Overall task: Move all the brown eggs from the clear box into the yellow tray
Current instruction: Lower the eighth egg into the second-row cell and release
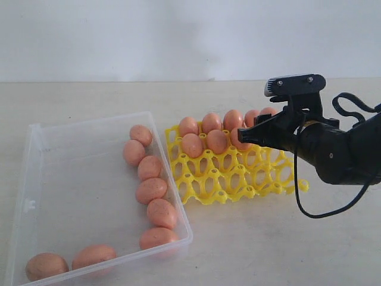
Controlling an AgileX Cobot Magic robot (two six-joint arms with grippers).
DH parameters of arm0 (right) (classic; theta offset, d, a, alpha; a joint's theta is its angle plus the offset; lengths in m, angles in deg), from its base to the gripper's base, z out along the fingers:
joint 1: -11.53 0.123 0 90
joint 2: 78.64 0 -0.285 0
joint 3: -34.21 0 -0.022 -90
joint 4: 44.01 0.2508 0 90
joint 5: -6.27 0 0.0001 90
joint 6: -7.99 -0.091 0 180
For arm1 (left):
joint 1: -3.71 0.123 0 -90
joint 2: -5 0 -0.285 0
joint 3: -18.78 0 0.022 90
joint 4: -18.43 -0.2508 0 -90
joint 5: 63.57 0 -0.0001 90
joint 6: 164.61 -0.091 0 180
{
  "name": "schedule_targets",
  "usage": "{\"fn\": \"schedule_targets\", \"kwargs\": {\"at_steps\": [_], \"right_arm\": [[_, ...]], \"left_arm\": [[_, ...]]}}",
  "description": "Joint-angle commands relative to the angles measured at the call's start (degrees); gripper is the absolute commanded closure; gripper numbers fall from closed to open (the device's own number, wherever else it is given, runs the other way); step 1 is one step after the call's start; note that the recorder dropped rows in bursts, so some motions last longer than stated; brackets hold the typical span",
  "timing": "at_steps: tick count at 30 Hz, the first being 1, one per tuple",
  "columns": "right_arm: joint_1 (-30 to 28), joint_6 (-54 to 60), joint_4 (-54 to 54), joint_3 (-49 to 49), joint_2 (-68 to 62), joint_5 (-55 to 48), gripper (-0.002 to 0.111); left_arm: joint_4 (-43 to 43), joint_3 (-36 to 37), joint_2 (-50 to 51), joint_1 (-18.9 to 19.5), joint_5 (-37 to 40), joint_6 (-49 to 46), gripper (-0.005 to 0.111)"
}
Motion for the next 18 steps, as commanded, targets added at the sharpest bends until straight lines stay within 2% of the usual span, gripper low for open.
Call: {"fn": "schedule_targets", "kwargs": {"at_steps": [1,18], "right_arm": [[-0.2,-0.3,-0.1,0.1,-0.2,0.3,0.098],[-0.1,-0.3,-0.1,0.1,-0.5,-3.1,0.098]], "left_arm": [[0.3,-0.1,-0.2,-0.2,-0.1,0.0,0.111],[0.3,-0.1,-0.2,-0.2,-0.1,0.0,0.111]]}}
